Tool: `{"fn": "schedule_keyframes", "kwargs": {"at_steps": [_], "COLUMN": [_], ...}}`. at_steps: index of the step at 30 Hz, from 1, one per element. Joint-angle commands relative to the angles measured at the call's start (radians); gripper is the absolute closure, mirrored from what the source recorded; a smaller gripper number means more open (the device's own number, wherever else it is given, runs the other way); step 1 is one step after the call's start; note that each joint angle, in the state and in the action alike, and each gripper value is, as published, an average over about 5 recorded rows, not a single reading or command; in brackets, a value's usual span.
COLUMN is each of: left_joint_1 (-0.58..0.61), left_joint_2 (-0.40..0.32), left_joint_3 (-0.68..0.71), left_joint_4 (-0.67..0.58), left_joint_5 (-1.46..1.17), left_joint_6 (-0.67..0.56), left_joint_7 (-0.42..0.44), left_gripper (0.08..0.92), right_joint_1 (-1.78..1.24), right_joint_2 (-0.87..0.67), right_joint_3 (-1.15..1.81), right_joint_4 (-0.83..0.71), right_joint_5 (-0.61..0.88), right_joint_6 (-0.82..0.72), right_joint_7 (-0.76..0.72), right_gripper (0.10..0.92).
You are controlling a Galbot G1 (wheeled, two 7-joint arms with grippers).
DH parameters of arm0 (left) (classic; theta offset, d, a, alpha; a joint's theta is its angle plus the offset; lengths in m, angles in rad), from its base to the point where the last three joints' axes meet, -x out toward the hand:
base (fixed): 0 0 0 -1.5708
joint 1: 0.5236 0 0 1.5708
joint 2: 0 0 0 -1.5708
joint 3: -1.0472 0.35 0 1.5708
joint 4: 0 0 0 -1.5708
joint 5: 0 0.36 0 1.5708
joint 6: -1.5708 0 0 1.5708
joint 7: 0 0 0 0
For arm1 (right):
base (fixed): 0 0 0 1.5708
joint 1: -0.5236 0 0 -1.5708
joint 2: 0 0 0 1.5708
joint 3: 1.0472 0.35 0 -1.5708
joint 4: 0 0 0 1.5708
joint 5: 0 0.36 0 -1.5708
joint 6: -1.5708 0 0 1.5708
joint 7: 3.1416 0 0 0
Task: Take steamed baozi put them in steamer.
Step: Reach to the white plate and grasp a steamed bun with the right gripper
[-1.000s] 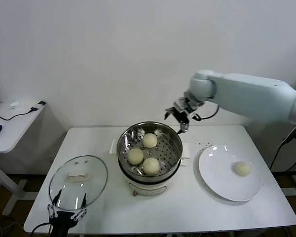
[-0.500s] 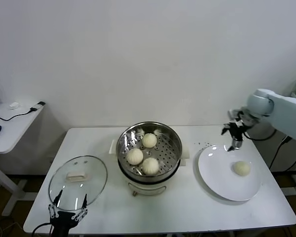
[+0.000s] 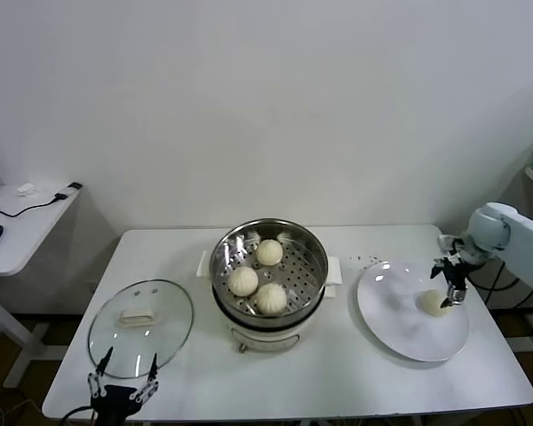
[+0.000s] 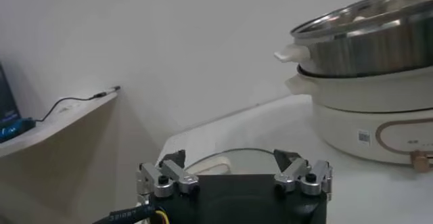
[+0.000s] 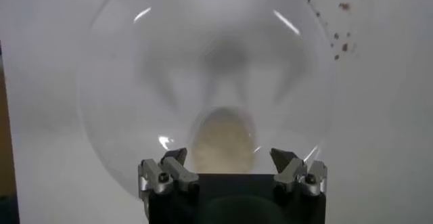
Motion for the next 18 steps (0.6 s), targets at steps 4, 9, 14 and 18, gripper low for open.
{"fn": "schedule_keyframes", "kwargs": {"at_steps": [4, 9, 14, 18], "left_joint_1": [0.001, 0.002, 0.003, 0.004], "left_joint_2": [-0.002, -0.005, -0.005, -0.005], "left_joint_3": [0.004, 0.006, 0.007, 0.008], "left_joint_4": [0.008, 0.011, 0.013, 0.013], "left_joint_5": [-0.005, -0.002, 0.002, 0.004], "left_joint_6": [0.000, -0.001, -0.003, -0.003], "left_joint_7": [0.001, 0.001, 0.001, 0.001], "left_gripper": [0.177, 0.177, 0.177, 0.177], "right_joint_1": [-0.154, -0.161, -0.163, -0.153], "right_joint_2": [0.065, 0.094, 0.108, 0.108], "right_joint_3": [0.157, 0.174, 0.184, 0.178], "right_joint_4": [-0.131, -0.160, -0.171, -0.170], "right_joint_5": [-0.117, -0.134, -0.143, -0.125], "right_joint_6": [0.036, 0.047, 0.055, 0.054], "right_joint_7": [0.006, 0.009, 0.007, -0.001], "right_gripper": [0.203, 0.203, 0.203, 0.217]}}
